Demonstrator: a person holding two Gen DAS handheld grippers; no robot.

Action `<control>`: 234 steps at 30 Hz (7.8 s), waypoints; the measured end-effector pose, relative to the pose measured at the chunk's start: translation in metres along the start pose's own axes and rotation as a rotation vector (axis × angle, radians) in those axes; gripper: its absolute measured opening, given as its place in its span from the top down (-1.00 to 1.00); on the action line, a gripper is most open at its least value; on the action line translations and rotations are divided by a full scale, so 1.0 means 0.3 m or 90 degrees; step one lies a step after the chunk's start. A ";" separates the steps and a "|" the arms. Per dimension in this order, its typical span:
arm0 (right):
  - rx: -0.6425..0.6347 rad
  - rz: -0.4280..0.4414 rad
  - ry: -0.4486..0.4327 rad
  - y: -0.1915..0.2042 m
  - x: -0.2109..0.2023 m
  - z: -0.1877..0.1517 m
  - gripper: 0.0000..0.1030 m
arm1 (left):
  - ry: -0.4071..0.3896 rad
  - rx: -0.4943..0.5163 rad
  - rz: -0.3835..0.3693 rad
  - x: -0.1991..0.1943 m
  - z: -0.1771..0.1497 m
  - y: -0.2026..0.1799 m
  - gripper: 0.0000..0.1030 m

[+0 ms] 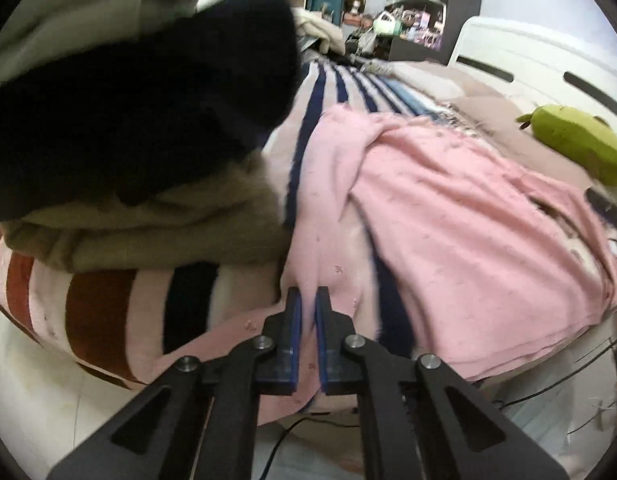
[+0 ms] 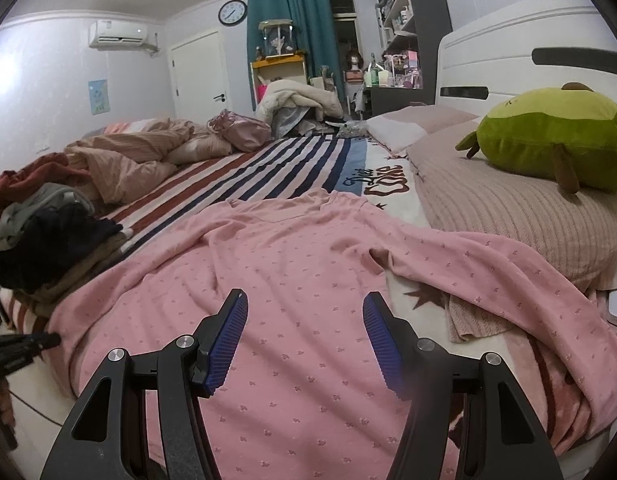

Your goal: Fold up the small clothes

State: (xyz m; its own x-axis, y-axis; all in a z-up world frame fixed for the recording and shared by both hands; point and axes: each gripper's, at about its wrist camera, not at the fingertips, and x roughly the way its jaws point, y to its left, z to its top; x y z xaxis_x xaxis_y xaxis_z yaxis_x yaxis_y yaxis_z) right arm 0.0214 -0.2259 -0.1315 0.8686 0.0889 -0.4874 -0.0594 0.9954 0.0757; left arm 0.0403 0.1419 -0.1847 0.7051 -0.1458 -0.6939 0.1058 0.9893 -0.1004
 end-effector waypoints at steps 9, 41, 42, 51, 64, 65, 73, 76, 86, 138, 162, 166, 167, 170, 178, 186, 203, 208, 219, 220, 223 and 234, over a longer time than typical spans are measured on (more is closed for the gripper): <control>0.034 0.036 -0.019 -0.083 -0.019 -0.002 -0.10 | -0.145 0.115 0.012 -0.124 0.276 -0.245 0.92; -0.125 0.296 0.145 0.487 0.224 -0.099 -0.23 | -0.060 0.004 -0.149 -0.094 0.138 0.007 -0.39; -0.131 0.302 0.151 0.513 0.232 -0.103 -0.22 | -0.061 -0.001 -0.138 -0.089 0.121 0.025 -0.39; -0.240 0.250 0.182 0.713 0.330 -0.174 -0.21 | -0.077 -0.022 -0.099 -0.068 0.068 0.140 -0.70; -0.129 0.229 0.126 0.555 0.266 -0.073 0.83 | -0.088 -0.023 -0.107 -0.092 0.049 0.149 -0.81; -0.123 0.227 0.119 0.530 0.255 -0.061 0.83 | -0.088 -0.024 -0.111 -0.093 0.052 0.144 -0.81; -0.047 0.145 0.037 0.291 0.137 -0.002 0.86 | -0.080 0.020 -0.123 -0.087 0.077 0.027 -0.81; -0.015 0.105 0.013 0.157 0.068 0.011 0.86 | -0.072 0.039 -0.133 -0.072 0.097 -0.024 -0.82; 0.099 0.005 0.004 -0.250 -0.062 -0.090 0.88 | -0.050 0.075 -0.141 0.012 0.182 -0.191 -0.82; -0.190 0.114 0.277 0.124 0.698 0.227 0.03 | -0.009 0.030 -0.099 0.335 0.373 -0.155 -0.82; -0.162 0.212 0.298 0.274 1.102 0.374 0.89 | 0.031 0.036 -0.062 0.484 0.461 -0.159 -0.81; -0.156 0.184 0.316 0.202 1.120 0.382 0.57 | 0.040 0.061 -0.062 0.519 0.491 -0.186 -0.62; -0.161 0.186 0.316 0.192 1.110 0.390 0.57 | 0.043 0.071 -0.060 0.531 0.506 -0.196 -0.51; -0.171 0.179 0.326 0.171 1.090 0.407 0.57 | 0.048 0.103 -0.047 0.587 0.564 -0.229 -0.36; -0.181 0.129 0.345 0.124 1.092 0.407 0.57 | 0.092 0.114 -0.020 0.741 0.651 -0.227 0.99; -0.218 0.274 0.296 0.251 1.021 0.469 0.25 | 0.049 0.045 0.103 0.632 0.595 -0.138 0.99; -0.235 0.128 0.258 0.401 1.258 0.485 0.77 | 0.056 0.040 0.072 0.668 0.596 -0.108 1.00; -0.187 0.137 0.299 0.306 1.266 0.465 0.77 | 0.078 0.042 0.102 0.683 0.569 -0.112 0.93; -0.172 0.204 0.279 0.093 0.768 0.364 0.05 | 0.040 0.049 -0.003 0.492 0.544 -0.174 0.07; -0.178 0.193 0.286 0.074 0.736 0.334 0.05 | 0.033 0.051 -0.008 0.466 0.535 -0.184 0.00; -0.191 0.150 0.313 -0.036 0.631 0.204 0.05 | 0.018 0.060 -0.032 0.401 0.508 -0.218 -0.02; -0.141 0.113 0.281 -0.171 0.444 0.042 0.98 | 0.000 0.061 -0.069 0.268 0.429 -0.304 -0.04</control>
State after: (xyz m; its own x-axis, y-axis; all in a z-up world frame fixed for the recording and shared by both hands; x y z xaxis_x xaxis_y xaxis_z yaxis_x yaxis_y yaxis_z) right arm 0.1462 -0.2655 -0.1894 0.5490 0.2170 -0.8071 -0.3317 0.9430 0.0279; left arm 0.1776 0.0395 -0.1395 0.6857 -0.2518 -0.6829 0.2474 0.9630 -0.1067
